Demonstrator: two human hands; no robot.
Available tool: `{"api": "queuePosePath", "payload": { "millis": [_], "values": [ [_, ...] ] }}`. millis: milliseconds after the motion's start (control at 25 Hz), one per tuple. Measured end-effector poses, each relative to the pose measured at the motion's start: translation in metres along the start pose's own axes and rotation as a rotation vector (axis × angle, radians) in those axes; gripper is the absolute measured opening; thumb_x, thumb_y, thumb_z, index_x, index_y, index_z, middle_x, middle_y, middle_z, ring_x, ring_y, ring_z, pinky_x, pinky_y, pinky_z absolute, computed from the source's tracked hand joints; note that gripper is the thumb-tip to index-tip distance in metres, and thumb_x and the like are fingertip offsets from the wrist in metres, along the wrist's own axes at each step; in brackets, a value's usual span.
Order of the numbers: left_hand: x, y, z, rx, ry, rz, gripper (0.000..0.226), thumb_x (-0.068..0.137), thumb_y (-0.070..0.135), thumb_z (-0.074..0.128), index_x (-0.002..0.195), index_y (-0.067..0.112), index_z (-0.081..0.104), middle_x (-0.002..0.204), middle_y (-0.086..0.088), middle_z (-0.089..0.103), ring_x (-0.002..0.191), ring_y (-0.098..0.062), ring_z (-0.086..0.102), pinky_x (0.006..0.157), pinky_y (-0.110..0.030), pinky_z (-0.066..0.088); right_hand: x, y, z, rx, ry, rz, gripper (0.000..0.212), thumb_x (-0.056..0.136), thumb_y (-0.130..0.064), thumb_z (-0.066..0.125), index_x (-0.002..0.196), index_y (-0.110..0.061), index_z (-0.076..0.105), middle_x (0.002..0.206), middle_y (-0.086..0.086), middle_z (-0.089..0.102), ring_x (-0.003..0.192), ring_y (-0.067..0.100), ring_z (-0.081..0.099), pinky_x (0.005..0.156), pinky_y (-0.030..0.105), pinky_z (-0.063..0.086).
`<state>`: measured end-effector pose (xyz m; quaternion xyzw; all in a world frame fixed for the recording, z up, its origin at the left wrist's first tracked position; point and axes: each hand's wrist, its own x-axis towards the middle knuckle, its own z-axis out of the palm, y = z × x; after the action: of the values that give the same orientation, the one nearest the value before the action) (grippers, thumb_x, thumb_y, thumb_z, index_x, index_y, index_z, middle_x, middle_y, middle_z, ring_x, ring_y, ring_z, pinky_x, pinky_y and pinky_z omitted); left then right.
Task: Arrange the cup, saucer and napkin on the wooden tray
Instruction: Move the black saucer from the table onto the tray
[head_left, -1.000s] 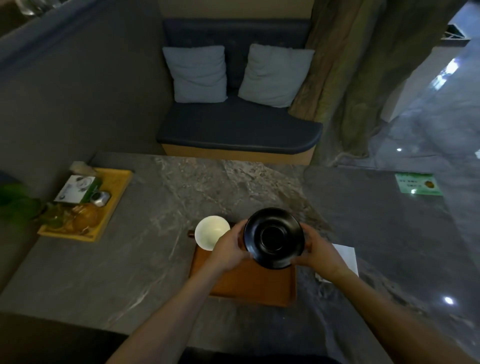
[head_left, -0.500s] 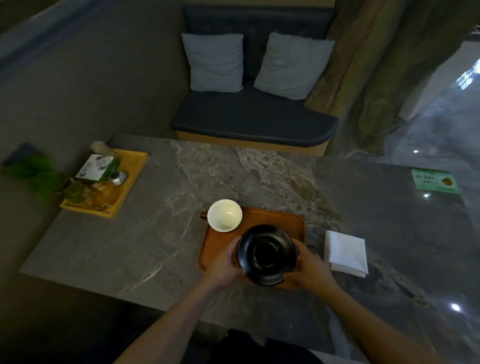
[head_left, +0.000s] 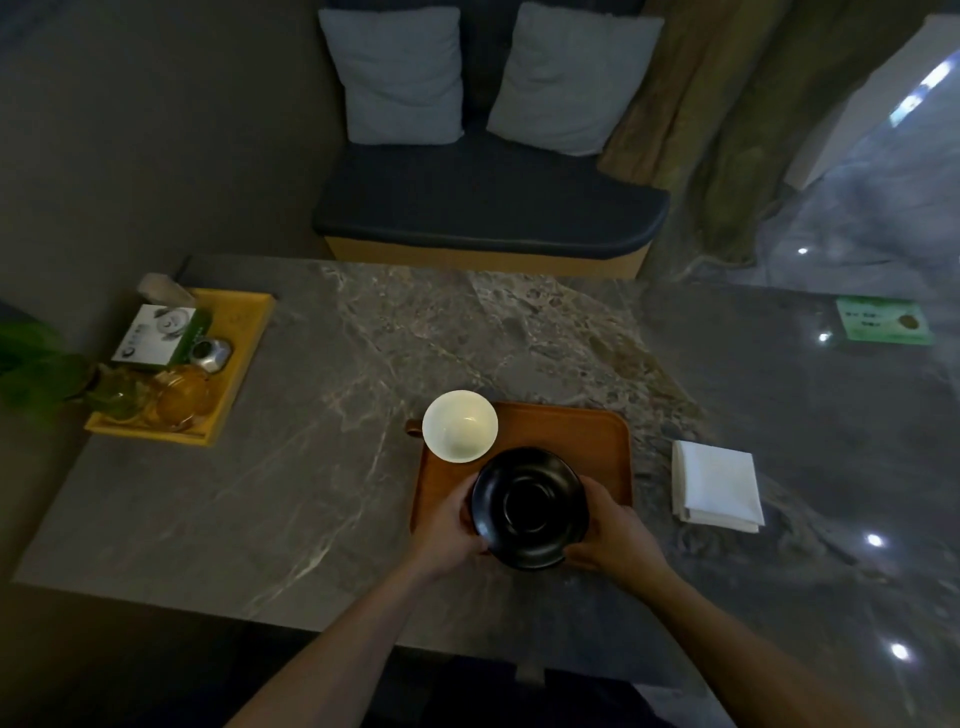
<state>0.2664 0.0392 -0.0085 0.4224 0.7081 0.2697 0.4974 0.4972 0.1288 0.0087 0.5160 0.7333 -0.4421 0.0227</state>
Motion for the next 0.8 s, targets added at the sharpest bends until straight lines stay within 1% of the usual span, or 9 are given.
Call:
{"api": "queuePosePath", "payload": {
  "millis": [120, 200, 280, 400, 480, 560, 600, 680, 800],
  "values": [
    [0.005, -0.007, -0.003, -0.012, -0.011, -0.008, 0.09, 0.068, 0.001, 0.079, 0.143, 0.026, 0.036, 0.136, 0.008, 0.049, 0.126, -0.007, 0.045, 0.094, -0.005, 0.039, 0.004, -0.001, 0.004, 0.002, 0.002, 0.015, 0.094, 0.064, -0.042, 0.077, 0.143, -0.037, 0.026, 0.136, -0.005, 0.056, 0.122, 0.022, 0.053, 0.095, 0.042, 0.048],
    [0.007, -0.01, -0.005, -0.014, -0.022, -0.021, 0.092, 0.067, 0.002, 0.078, 0.145, 0.026, 0.035, 0.139, 0.003, 0.051, 0.127, -0.014, 0.049, 0.103, -0.024, 0.045, 0.005, -0.001, 0.007, 0.012, 0.005, 0.035, 0.096, 0.064, -0.043, 0.077, 0.144, -0.037, 0.024, 0.138, -0.005, 0.054, 0.125, 0.023, 0.051, 0.096, 0.044, 0.047],
    [0.009, -0.012, -0.006, 0.003, -0.028, -0.031, 0.095, 0.065, 0.006, 0.078, 0.144, 0.033, 0.034, 0.138, -0.001, 0.054, 0.122, -0.021, 0.055, 0.1, -0.037, 0.05, 0.005, -0.001, 0.01, 0.018, 0.017, 0.044, 0.097, 0.064, -0.045, 0.077, 0.145, -0.036, 0.024, 0.14, -0.005, 0.052, 0.127, 0.021, 0.049, 0.099, 0.041, 0.044],
    [0.011, -0.013, -0.008, 0.014, -0.024, -0.043, 0.094, 0.056, 0.021, 0.076, 0.13, 0.059, 0.033, 0.13, 0.002, 0.059, 0.11, -0.018, 0.061, 0.086, -0.025, 0.053, 0.005, -0.001, 0.012, 0.047, 0.028, 0.045, 0.098, 0.06, -0.049, 0.074, 0.145, -0.037, 0.025, 0.14, -0.004, 0.053, 0.126, 0.021, 0.049, 0.098, 0.042, 0.046],
    [0.013, -0.013, -0.01, 0.003, -0.034, -0.025, 0.093, 0.053, 0.028, 0.075, 0.125, 0.068, 0.031, 0.132, 0.008, 0.057, 0.113, -0.015, 0.059, 0.09, -0.03, 0.054, 0.005, -0.001, 0.014, 0.058, 0.043, 0.047, 0.098, 0.059, -0.049, 0.073, 0.144, -0.037, 0.025, 0.139, -0.005, 0.053, 0.126, 0.021, 0.05, 0.097, 0.044, 0.047],
    [0.014, -0.013, -0.011, 0.018, -0.038, 0.004, 0.094, 0.056, 0.026, 0.075, 0.124, 0.071, 0.03, 0.133, 0.012, 0.056, 0.118, -0.015, 0.058, 0.094, -0.034, 0.053, 0.007, -0.001, 0.017, 0.049, 0.052, 0.051, 0.098, 0.062, -0.042, 0.077, 0.145, -0.035, 0.024, 0.141, -0.004, 0.052, 0.127, 0.022, 0.048, 0.098, 0.044, 0.047],
    [0.014, -0.013, -0.011, 0.026, -0.038, 0.014, 0.094, 0.058, 0.023, 0.075, 0.124, 0.071, 0.03, 0.13, 0.013, 0.058, 0.116, -0.017, 0.059, 0.092, -0.029, 0.053, 0.008, -0.001, 0.017, 0.049, 0.054, 0.049, 0.098, 0.063, -0.041, 0.077, 0.146, -0.034, 0.024, 0.142, -0.003, 0.051, 0.128, 0.022, 0.048, 0.099, 0.044, 0.046],
    [0.016, -0.016, -0.01, 0.044, -0.037, 0.015, 0.092, 0.061, 0.019, 0.075, 0.123, 0.071, 0.03, 0.12, 0.017, 0.06, 0.108, -0.024, 0.062, 0.077, -0.013, 0.049, 0.008, -0.002, 0.017, 0.076, 0.053, 0.04, 0.1, 0.061, -0.049, 0.074, 0.146, -0.033, 0.025, 0.142, -0.004, 0.051, 0.129, 0.022, 0.047, 0.101, 0.045, 0.045],
    [0.016, -0.016, -0.009, 0.045, -0.012, 0.023, 0.09, 0.063, 0.017, 0.076, 0.121, 0.07, 0.032, 0.104, 0.024, 0.059, 0.104, -0.029, 0.062, 0.067, -0.006, 0.046, 0.009, -0.003, 0.016, 0.101, 0.059, 0.037, 0.101, 0.057, -0.053, 0.07, 0.146, -0.035, 0.026, 0.142, -0.004, 0.051, 0.129, 0.022, 0.047, 0.102, 0.046, 0.044]
  ]
}}
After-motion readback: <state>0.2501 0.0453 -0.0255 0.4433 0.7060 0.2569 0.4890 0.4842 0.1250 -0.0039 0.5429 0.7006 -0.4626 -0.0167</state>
